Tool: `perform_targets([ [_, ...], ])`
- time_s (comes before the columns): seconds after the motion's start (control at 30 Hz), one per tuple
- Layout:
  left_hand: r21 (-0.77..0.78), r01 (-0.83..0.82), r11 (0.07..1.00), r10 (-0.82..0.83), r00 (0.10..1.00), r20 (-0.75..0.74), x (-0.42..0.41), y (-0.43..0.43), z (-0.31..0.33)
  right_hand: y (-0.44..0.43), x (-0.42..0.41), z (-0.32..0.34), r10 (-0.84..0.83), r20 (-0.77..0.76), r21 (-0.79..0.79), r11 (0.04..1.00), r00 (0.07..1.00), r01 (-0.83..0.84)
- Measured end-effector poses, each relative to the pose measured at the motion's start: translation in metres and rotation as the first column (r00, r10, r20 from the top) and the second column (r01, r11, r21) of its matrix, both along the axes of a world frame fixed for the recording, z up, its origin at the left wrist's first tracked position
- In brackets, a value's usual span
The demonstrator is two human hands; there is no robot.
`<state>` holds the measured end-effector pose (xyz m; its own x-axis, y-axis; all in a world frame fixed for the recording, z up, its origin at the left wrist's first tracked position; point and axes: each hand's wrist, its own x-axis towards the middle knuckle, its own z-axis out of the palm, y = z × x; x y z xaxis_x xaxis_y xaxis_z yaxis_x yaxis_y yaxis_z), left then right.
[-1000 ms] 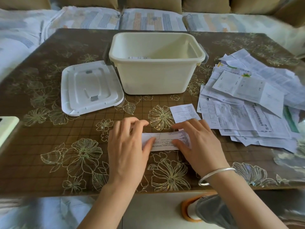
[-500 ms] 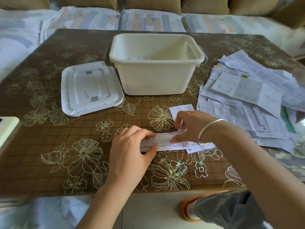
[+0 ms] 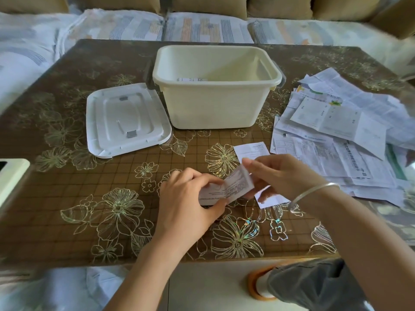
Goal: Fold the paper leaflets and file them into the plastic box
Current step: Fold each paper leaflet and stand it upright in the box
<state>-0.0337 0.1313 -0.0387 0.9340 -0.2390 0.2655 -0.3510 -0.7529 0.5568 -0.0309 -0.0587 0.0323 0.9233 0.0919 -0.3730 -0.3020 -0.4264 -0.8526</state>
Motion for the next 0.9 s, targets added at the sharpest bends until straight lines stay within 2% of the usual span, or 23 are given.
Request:
perform_targets([
  [0.07, -0.001, 0.002, 1.000, -0.002, 1.000, 0.010, 0.000, 0.001, -0.001, 0.004, -0.009, -0.005, -0.058, 0.081, 0.181, 0.982, 0.995, 0.043],
  [0.1, 0.005, 0.003, 1.000, -0.003, 1.000, 0.016, 0.000, 0.001, -0.001, 0.005, -0.014, -0.010, -0.061, 0.150, 0.161, 0.986, 0.987, 0.037],
  [0.2, 0.019, 0.008, 1.000, -0.008, 1.000, 0.011, 0.000, 0.002, 0.000, 0.011, -0.025, -0.029, 0.072, 0.386, -0.101, 0.994, 0.920, -0.035],
  [0.3, 0.043, -0.007, 0.999, 0.007, 1.000, 0.000, 0.000, 0.002, 0.003, 0.018, -0.029, -0.044, 0.167, 0.582, -0.247, 0.969, 0.796, -0.023],
  [0.37, 0.010, -0.025, 1.000, 0.026, 0.999, -0.022, -0.002, 0.003, 0.005, 0.022, -0.030, -0.054, 0.260, 0.645, -0.365, 0.931, 0.718, -0.009],
  [0.47, -0.084, 0.010, 0.996, -0.016, 0.998, -0.063, -0.007, 0.009, 0.008, 0.025, -0.031, -0.066, 0.375, 0.670, -0.488, 0.873, 0.640, 0.000],
  [0.57, -0.089, 0.080, 0.993, -0.085, 0.995, -0.060, -0.009, 0.026, 0.009, 0.024, -0.034, -0.070, 0.455, 0.670, -0.570, 0.822, 0.586, 0.013],
  [0.67, -0.060, 0.137, 0.989, -0.136, 0.991, 0.006, -0.005, 0.042, 0.008, 0.025, -0.036, -0.070, 0.469, 0.656, -0.589, 0.808, 0.591, 0.013],
  [0.77, 0.045, 0.185, 0.982, -0.188, 0.978, 0.088, 0.000, 0.050, 0.008, 0.025, -0.032, -0.066, 0.472, 0.641, -0.603, 0.798, 0.605, 0.015],
  [0.9, 0.109, 0.265, 0.958, -0.277, 0.954, 0.113, 0.007, 0.053, 0.013, 0.023, -0.021, -0.057, 0.546, 0.595, -0.659, 0.751, 0.589, -0.030],
])
